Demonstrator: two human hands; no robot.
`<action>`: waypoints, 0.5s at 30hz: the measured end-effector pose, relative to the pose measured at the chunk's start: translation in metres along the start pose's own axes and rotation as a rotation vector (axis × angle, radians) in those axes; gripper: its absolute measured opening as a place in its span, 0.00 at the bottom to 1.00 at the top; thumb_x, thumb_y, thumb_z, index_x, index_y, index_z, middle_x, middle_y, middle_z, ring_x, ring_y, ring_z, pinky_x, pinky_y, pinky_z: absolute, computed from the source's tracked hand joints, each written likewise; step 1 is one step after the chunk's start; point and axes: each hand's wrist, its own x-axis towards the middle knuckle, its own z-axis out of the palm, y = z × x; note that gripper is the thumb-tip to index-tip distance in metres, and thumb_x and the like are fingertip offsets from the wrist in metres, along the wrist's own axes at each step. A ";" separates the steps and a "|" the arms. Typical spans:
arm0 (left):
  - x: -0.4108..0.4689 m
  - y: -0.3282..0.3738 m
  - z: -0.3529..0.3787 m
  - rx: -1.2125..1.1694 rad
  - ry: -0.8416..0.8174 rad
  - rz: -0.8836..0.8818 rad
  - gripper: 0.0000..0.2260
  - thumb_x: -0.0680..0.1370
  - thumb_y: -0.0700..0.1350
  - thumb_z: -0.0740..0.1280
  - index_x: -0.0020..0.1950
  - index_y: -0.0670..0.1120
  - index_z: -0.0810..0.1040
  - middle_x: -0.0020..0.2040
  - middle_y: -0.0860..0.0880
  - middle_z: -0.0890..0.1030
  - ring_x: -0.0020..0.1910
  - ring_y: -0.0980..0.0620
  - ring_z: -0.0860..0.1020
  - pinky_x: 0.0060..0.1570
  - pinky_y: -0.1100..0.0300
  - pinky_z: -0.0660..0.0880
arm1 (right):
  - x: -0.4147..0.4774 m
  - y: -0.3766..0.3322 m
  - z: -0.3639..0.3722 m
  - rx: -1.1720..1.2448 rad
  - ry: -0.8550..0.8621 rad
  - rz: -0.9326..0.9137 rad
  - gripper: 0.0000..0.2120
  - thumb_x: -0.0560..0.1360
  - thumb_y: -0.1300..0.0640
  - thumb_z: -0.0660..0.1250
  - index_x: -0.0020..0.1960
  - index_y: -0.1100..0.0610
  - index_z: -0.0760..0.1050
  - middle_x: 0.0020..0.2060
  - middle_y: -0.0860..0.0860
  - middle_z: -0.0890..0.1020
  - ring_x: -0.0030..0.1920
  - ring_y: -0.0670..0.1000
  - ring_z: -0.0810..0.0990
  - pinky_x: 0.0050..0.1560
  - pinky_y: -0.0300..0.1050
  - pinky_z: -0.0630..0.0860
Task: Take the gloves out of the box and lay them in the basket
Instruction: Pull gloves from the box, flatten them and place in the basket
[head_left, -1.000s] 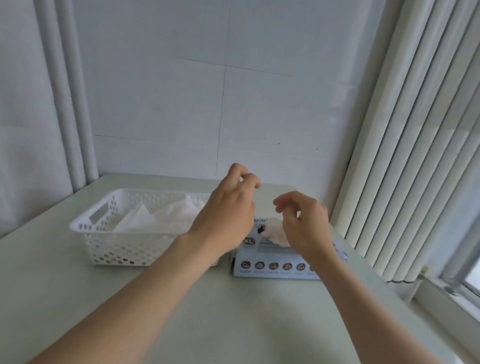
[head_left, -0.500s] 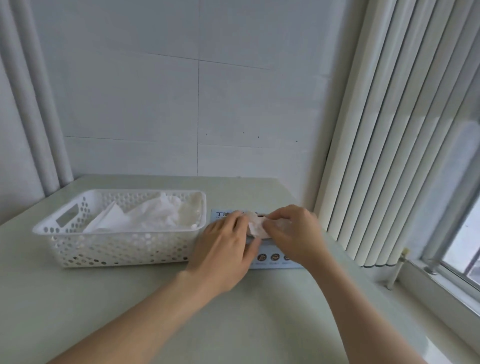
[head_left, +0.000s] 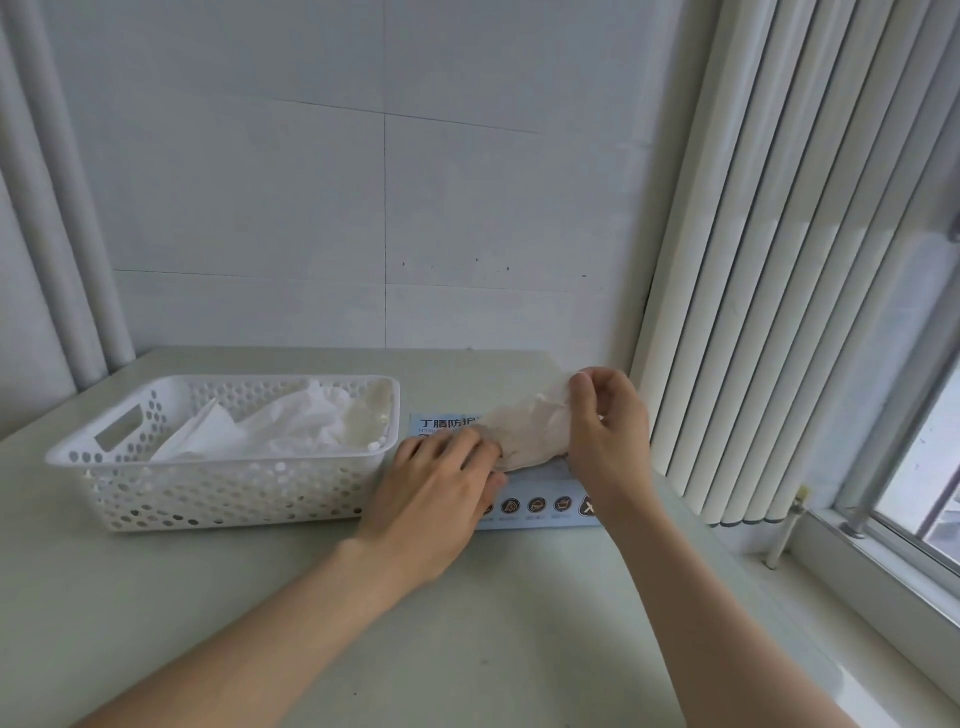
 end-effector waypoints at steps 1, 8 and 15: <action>0.001 0.000 0.000 0.005 0.002 -0.001 0.20 0.87 0.56 0.49 0.65 0.52 0.77 0.64 0.55 0.78 0.61 0.49 0.79 0.58 0.51 0.74 | 0.000 -0.001 0.000 0.011 0.033 -0.015 0.06 0.85 0.53 0.63 0.50 0.50 0.77 0.44 0.47 0.84 0.49 0.50 0.82 0.49 0.47 0.77; 0.002 0.002 0.002 0.032 0.005 -0.003 0.17 0.88 0.55 0.52 0.62 0.51 0.79 0.58 0.53 0.80 0.59 0.47 0.79 0.56 0.51 0.75 | -0.003 -0.008 0.000 -0.025 0.227 -0.166 0.06 0.87 0.55 0.61 0.53 0.52 0.74 0.41 0.42 0.80 0.42 0.47 0.77 0.45 0.45 0.74; 0.006 0.010 -0.004 -0.043 -0.085 -0.054 0.22 0.87 0.57 0.47 0.64 0.52 0.79 0.60 0.52 0.79 0.60 0.47 0.79 0.61 0.52 0.74 | -0.015 -0.032 0.003 -0.149 0.302 -0.589 0.04 0.87 0.60 0.59 0.55 0.53 0.70 0.40 0.46 0.76 0.37 0.51 0.74 0.41 0.44 0.69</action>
